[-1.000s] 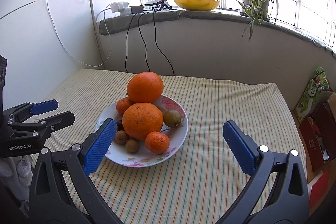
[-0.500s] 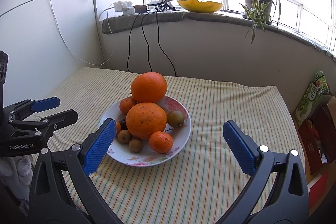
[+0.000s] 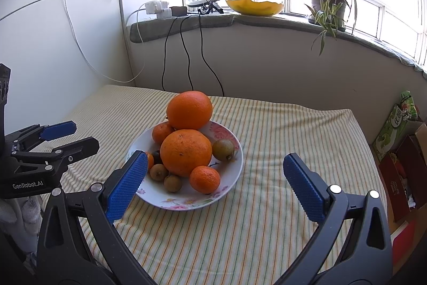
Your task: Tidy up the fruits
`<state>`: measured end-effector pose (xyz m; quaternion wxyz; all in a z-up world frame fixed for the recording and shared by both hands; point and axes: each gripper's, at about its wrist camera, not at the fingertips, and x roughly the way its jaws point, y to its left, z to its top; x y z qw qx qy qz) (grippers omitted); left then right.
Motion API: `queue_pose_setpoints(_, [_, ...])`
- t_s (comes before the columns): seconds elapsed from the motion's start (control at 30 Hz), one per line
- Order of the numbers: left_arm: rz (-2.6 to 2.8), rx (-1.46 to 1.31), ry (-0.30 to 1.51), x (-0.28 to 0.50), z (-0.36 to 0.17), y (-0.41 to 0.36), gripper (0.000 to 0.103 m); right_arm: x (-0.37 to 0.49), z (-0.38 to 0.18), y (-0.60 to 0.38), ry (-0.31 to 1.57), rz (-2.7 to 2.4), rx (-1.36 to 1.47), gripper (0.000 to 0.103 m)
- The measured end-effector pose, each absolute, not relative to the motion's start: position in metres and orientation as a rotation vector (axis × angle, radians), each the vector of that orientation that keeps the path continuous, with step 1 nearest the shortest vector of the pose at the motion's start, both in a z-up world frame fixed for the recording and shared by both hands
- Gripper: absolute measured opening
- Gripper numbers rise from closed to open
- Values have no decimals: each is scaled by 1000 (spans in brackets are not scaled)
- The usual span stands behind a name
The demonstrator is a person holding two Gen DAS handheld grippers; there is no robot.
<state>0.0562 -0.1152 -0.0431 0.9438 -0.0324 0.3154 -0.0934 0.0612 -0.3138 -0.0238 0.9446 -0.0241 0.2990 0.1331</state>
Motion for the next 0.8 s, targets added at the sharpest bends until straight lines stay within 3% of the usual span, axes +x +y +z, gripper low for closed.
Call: queue_pose_setpoints(0.8, [-171,-72,650,58,-44,-113,79,67,-29,-325,634,246,-12,103])
